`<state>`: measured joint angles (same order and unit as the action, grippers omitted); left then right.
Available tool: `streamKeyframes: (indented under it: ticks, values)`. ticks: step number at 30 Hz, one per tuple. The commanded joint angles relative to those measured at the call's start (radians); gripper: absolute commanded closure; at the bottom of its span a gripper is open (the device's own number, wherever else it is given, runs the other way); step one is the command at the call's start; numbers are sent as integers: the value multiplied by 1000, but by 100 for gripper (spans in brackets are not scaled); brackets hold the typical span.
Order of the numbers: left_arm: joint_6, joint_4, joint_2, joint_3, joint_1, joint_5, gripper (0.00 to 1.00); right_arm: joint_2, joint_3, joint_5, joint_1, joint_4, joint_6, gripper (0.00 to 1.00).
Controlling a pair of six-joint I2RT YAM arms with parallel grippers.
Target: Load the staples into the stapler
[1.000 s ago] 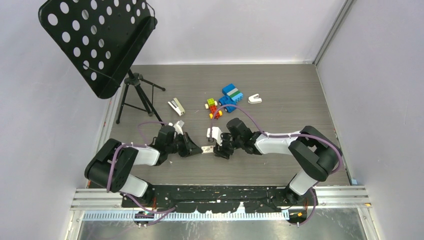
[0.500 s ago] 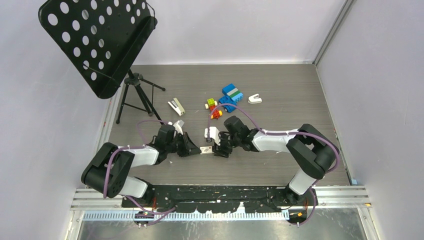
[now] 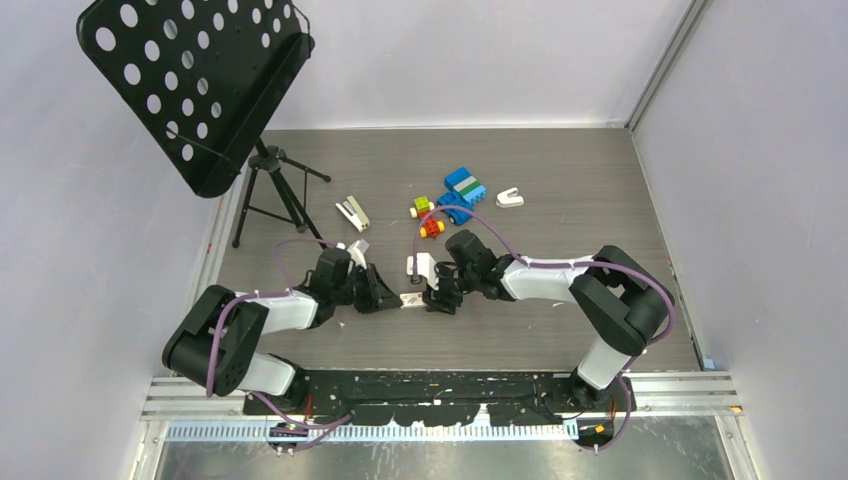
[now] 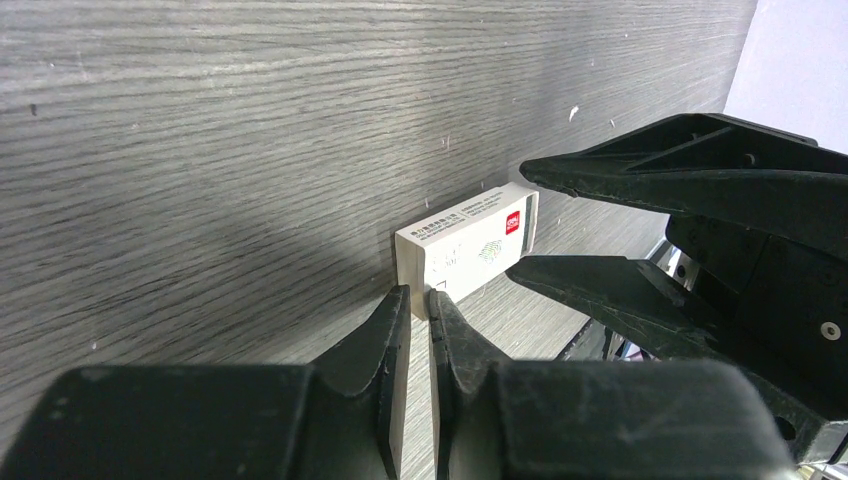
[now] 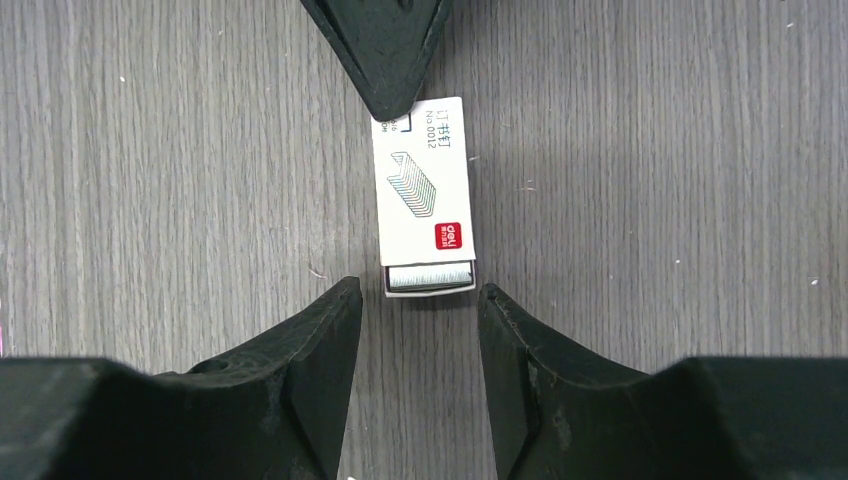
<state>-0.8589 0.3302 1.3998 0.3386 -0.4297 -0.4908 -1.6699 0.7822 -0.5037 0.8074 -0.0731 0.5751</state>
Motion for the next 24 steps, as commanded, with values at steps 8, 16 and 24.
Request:
streamKeyframes:
  ticks: [8, 16, 24]
  values:
    - [24, -40, -23, 19, 3, 14, 86, -20, 62, -29, -2, 31, 46, 48]
    - [24, -47, -30, 27, 3, 13, 86, -22, 68, -30, 1, 39, 51, 49]
    - [24, -51, -35, 28, 3, 12, 87, -35, 86, -32, 6, 47, 61, 50]
